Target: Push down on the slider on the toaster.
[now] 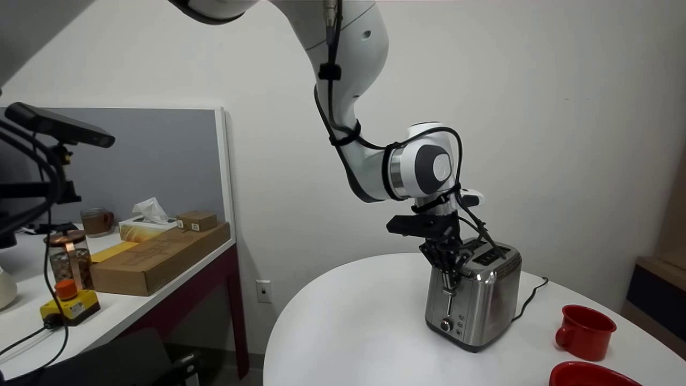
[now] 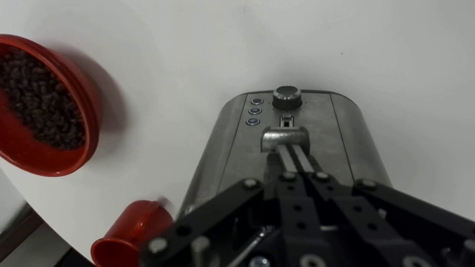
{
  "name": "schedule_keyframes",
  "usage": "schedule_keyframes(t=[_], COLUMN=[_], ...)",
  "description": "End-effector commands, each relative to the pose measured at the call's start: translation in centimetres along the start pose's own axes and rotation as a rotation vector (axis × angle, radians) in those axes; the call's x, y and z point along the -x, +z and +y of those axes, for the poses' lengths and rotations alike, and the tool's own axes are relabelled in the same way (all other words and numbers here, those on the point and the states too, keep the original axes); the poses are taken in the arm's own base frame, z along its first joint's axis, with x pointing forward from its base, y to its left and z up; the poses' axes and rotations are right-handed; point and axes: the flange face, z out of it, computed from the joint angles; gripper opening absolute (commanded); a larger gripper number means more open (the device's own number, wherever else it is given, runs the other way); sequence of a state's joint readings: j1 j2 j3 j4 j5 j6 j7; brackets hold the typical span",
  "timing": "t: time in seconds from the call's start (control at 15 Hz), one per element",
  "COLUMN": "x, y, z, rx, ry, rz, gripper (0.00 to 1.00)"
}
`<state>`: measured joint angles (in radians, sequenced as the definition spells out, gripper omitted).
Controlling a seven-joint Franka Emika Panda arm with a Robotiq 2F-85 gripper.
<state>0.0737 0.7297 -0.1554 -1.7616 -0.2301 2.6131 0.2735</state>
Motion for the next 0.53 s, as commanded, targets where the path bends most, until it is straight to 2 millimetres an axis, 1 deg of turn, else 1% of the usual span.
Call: schedule_keyframes(t=[0.0,0.13,0.47], x=[-0.4,0.0,0.6], y=[1.5,2.1,3.7], z=[-1.0,-1.4,-1.7], rx=[0.040,0.048,0.047], ry=[-0.054,-0.082,-0.114], rz=[0.066,0.082,0.122], gripper=[0.02,0.01,0.01])
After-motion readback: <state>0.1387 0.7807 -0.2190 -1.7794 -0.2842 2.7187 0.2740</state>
